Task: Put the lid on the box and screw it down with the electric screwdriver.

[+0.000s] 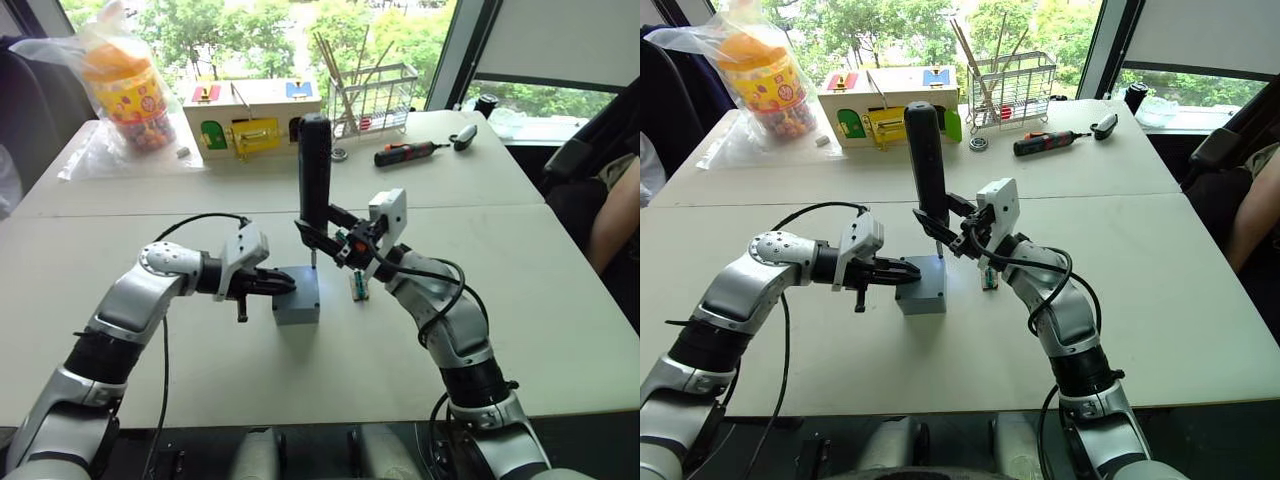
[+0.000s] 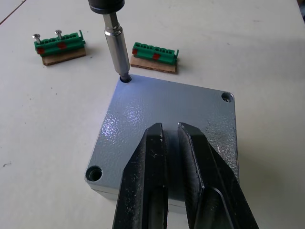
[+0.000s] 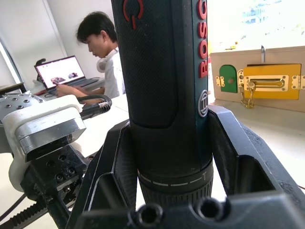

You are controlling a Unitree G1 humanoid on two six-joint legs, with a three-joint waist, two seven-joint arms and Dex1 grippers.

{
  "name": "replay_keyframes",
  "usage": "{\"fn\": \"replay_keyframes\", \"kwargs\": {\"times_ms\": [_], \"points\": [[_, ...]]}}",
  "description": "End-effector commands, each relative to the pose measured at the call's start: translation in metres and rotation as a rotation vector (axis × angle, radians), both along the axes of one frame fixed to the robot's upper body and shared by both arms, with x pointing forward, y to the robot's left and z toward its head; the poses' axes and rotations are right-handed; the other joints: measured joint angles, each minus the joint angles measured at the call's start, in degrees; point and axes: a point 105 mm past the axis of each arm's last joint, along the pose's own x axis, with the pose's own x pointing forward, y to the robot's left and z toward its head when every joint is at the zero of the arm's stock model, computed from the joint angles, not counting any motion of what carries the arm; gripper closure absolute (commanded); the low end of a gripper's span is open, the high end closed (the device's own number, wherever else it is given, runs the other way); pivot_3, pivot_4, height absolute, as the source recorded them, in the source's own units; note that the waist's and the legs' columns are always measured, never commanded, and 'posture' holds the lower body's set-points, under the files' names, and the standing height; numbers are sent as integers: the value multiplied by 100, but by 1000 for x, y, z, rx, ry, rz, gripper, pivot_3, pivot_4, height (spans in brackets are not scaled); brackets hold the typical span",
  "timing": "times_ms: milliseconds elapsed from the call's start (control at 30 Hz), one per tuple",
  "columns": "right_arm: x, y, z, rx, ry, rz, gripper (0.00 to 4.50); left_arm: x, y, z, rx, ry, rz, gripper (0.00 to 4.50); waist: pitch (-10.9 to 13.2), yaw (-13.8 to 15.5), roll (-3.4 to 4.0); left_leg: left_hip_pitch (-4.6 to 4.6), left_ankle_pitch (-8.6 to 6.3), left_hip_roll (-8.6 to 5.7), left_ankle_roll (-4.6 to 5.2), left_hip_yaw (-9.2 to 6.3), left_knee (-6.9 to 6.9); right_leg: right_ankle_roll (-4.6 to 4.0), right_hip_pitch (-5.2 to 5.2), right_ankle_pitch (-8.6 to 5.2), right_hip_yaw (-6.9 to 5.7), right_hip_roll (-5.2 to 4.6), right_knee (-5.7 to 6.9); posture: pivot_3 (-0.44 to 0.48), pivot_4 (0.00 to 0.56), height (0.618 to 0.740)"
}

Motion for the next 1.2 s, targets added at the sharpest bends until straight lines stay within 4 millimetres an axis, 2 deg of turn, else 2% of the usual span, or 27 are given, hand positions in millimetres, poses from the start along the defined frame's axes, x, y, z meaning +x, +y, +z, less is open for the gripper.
{"fn": "replay_keyframes", "kwargs": {"times_ms": [33,367,467,633,733,800,867,967,1067,1133,1200], "points": [[3,-3,-42,-67,151,-21,2776,-3,2,-11,35,34,7,4054,-1,0,-1,12,-4,0,7,0,0,-2,14,-2,0,0,-2,0,150,736],[2,-6,-32,-31,132,-24,2776,-2,1,-12,35,36,5,4054,-1,1,-1,11,-4,1,7,-3,0,-2,14,-3,-1,-1,-3,0,150,736],[3,-8,-23,-15,112,-28,2776,-2,0,-14,34,40,4,4054,0,3,0,11,-4,1,7,-3,0,-2,14,-3,0,-1,-3,0,150,736],[3,-21,28,66,21,-45,2776,-2,-1,-16,13,54,11,4054,8,14,1,3,-4,4,7,-4,0,-2,7,-3,-1,-5,-3,0,150,736],[1,-39,76,119,-53,-82,2776,1,-1,-11,-36,63,30,4054,40,41,16,-9,-4,6,7,-6,0,-2,-2,-3,-1,-9,-4,0,150,736],[9,-57,99,130,-61,-178,2776,0,1,-8,-47,74,32,4054,66,51,16,-21,-4,4,6,-6,2,-2,-11,-2,-1,-15,-4,0,150,736],[11,-65,115,168,-1,-165,2776,-2,2,-9,-43,75,25,4054,66,48,16,-44,-3,4,6,-7,4,-1,-33,-2,-2,-16,-3,0,150,736],[13,-77,132,130,-14,-209,2776,5,1,-9,-43,67,82,4054,65,39,16,-101,-3,8,5,-7,3,-2,-96,-2,-2,-14,3,0,150,736],[16,-87,135,91,5,-256,2776,18,-4,-1,-85,1,152,4054,66,12,17,-105,-3,10,6,-3,-2,-2,-104,-2,0,-14,3,0,150,736],[25,-100,125,20,62,-329,2776,28,-7,8,-122,-72,199,4054,66,10,17,-107,-3,10,6,0,-1,-2,-105,-2,2,-14,3,0,150,736],[31,-121,109,-91,141,-410,2776,35,-12,25,-185,-182,222,4054,69,36,14,-108,-3,7,6,2,2,-2,-104,-2,3,-17,3,0,150,736]]}}
